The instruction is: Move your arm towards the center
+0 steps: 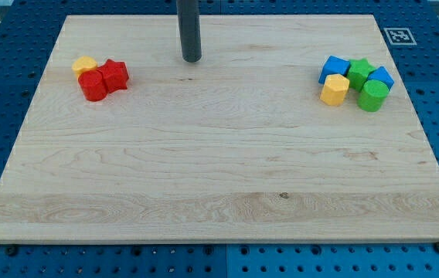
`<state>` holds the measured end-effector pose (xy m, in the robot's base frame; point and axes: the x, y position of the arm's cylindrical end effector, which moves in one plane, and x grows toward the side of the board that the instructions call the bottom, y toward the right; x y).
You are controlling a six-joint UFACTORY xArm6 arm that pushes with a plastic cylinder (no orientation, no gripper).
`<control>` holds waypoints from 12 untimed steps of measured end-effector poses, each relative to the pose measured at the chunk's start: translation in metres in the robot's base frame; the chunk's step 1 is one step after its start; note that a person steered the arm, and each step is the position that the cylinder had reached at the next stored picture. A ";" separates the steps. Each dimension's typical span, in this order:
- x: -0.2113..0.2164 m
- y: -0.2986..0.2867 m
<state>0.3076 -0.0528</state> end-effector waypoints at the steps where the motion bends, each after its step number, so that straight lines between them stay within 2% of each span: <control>1: 0.001 0.000; 4: 0.006 0.015; 6: -0.013 0.104; 7: -0.013 0.130; 8: -0.013 0.130; 11: 0.076 0.111; 12: 0.076 0.111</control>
<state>0.3832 0.0585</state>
